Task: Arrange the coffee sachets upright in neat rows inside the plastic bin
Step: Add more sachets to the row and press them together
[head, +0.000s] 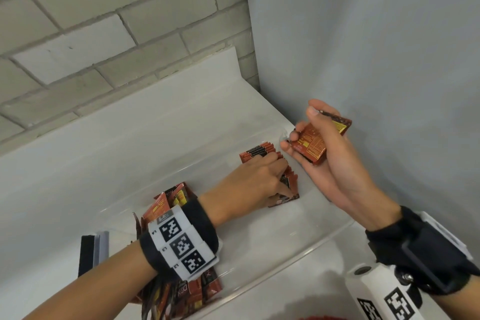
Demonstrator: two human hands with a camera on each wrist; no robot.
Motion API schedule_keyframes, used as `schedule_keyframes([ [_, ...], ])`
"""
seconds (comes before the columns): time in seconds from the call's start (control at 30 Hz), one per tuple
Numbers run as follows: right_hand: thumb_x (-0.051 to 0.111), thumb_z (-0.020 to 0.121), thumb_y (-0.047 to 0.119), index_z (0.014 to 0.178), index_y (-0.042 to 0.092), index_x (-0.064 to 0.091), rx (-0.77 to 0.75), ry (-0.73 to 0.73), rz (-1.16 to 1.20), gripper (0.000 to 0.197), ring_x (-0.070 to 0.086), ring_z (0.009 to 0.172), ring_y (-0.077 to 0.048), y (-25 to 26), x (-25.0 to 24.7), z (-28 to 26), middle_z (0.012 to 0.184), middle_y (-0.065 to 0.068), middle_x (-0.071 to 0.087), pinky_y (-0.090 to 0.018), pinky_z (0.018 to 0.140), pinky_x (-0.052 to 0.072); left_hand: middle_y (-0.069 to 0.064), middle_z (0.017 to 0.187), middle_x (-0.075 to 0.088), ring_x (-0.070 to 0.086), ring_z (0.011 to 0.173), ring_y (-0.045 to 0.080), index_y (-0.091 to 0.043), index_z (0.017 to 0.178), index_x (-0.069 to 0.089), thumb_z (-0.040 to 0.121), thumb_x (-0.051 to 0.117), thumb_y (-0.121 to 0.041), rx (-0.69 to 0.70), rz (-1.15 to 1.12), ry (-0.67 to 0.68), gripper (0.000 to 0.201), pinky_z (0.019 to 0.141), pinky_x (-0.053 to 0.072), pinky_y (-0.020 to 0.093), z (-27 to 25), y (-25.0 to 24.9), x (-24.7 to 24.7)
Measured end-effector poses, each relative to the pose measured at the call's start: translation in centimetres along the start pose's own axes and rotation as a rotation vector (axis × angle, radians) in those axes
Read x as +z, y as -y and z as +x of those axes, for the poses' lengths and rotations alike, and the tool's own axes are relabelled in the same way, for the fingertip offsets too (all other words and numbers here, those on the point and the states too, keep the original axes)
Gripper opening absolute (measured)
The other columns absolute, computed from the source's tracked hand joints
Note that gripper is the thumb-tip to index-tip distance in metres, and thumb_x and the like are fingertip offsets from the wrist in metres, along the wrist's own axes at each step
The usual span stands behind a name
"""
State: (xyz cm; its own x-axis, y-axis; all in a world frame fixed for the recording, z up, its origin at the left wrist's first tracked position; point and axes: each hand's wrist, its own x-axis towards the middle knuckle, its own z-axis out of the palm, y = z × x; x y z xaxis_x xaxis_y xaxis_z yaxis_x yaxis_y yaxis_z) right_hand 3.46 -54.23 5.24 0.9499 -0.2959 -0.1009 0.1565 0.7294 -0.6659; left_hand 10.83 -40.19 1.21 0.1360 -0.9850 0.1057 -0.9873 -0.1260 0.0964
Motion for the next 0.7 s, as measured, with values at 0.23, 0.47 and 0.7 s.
schedule_keyframes([
  [0.23,0.043,0.092,0.010,0.120,0.020,0.058,0.053,0.085,-0.002,0.033,0.065,0.077,-0.021,0.40,-0.03,-0.45,0.086,-0.010,0.059,-0.037,0.079,0.059,0.012,0.111,0.055,0.038,0.107,0.028,-0.028,0.094,0.077,0.076,0.077,-0.026,-0.025,0.057,-0.032,0.018,0.077,0.049,0.039,-0.20,-0.10,0.44],
  [0.47,0.034,0.098,0.002,0.127,0.022,0.060,0.106,0.099,0.020,0.044,0.068,0.100,-0.037,0.41,0.11,-0.56,0.103,-0.016,0.062,-0.048,0.082,0.058,0.018,0.139,0.044,0.036,0.128,0.038,-0.030,0.114,0.070,0.086,0.052,-0.039,-0.066,0.011,0.105,0.034,0.096,0.040,0.052,-0.43,0.12,0.68],
  [0.7,0.047,0.096,0.005,0.128,0.013,0.054,0.103,0.081,-0.058,0.034,0.067,0.106,-0.034,0.11,0.04,-0.46,0.113,-0.021,0.068,-0.051,0.086,0.055,0.013,0.137,0.045,0.031,0.125,0.032,-0.033,0.115,0.068,0.090,0.046,-0.042,-0.021,-0.050,0.073,0.034,0.098,0.037,0.051,-0.67,0.15,0.27],
])
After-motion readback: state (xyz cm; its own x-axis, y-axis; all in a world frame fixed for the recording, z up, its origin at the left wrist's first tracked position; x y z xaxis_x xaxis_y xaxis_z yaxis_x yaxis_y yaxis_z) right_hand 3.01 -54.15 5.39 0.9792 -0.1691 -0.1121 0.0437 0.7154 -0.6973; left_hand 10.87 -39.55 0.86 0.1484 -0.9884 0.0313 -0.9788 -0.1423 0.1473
